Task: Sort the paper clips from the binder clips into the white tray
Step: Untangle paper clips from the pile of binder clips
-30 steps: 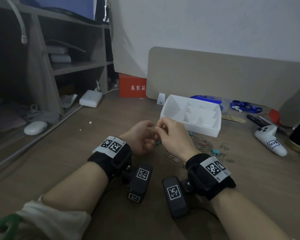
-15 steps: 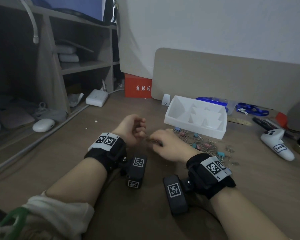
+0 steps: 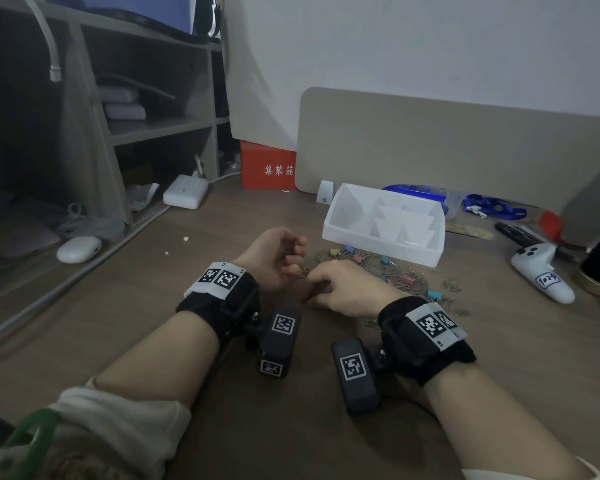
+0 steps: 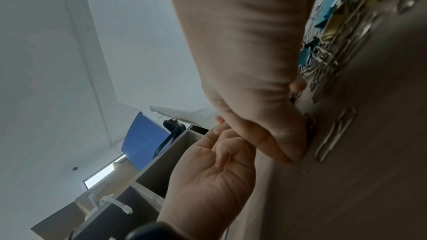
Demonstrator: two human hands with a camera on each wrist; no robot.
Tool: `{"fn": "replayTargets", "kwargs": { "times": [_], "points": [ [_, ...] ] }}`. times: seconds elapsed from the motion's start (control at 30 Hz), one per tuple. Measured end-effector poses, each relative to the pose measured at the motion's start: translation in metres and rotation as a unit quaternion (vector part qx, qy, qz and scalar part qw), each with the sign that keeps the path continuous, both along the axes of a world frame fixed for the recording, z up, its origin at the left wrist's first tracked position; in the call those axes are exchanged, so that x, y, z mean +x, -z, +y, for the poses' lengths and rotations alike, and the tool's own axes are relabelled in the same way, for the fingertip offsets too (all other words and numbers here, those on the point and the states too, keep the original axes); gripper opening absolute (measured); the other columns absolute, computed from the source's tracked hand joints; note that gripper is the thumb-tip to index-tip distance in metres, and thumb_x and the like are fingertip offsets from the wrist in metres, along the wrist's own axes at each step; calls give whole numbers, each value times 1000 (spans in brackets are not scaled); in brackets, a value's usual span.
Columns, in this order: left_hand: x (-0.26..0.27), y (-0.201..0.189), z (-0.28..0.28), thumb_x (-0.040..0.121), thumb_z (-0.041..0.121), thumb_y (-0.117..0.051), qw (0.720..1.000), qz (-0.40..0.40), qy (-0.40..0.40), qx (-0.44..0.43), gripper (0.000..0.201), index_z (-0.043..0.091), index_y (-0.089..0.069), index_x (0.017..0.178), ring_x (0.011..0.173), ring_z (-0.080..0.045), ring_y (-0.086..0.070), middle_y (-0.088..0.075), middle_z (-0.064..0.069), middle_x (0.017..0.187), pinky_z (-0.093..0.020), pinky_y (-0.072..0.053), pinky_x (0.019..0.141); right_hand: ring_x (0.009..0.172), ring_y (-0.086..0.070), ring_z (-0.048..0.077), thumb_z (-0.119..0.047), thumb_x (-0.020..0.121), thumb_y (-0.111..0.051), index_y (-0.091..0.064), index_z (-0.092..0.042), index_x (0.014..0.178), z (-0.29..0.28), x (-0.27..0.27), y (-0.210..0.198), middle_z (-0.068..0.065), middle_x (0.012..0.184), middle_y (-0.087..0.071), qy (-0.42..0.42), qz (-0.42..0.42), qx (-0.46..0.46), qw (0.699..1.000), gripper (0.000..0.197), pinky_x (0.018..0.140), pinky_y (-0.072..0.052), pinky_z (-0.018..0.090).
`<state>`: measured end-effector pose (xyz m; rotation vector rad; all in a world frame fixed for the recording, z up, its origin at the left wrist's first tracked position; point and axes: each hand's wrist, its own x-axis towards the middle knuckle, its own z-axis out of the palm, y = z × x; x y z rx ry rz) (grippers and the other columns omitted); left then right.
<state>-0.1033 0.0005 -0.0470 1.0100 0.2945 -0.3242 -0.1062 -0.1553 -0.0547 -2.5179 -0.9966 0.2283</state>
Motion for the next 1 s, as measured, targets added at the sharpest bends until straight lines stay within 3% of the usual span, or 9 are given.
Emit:
{"fn": "replayTargets", "kwargs": {
  "times": [0.1,0.27,0.4,0.63,1.0],
  "points": [
    [-1,0,-4,91,14,-36,1000,3,17,7,24,11,-46,70,35,-6,-27,-38,3,54,-15,-17,32,89,-62,15,-16,84,-68,-71,-18,87,0,0,-1,0,95,-68,26,-1,-8,1000,5,85,-52,37],
    [-4,-1,-11,91,14,-35,999,-2,35,20,25,11,-46,69,34,-6,-27,-37,3,54,-14,-17,31,94,-62,21,-17,87,-64,-64,-15,92,0,-2,-3,5,102,-66,53,-22,-44,997,6,82,-51,35],
    [-5,0,-12,92,14,-35,999,0,33,15,26,11,-46,70,34,-6,-27,-38,3,54,-14,-16,32,98,-62,23,-13,87,-58,-66,-13,99,-1,-2,-4,7,105,-66,76,-9,-59,995,15,87,-52,39],
    [-4,3,-15,92,15,-36,998,11,54,15,26,11,-46,69,33,-6,-28,-38,3,54,-14,-17,29,101,-60,24,-8,88,-55,-65,-14,101,0,-5,-6,9,109,-65,78,-4,-83,994,17,86,-51,35],
    [-2,5,-14,92,15,-35,998,11,60,22,24,11,-45,70,33,-6,-28,-37,2,58,-15,-17,29,93,-59,22,-9,87,-54,-72,-18,97,0,-8,-10,4,100,-61,72,-40,-72,994,22,72,-40,24]
  ]
}}
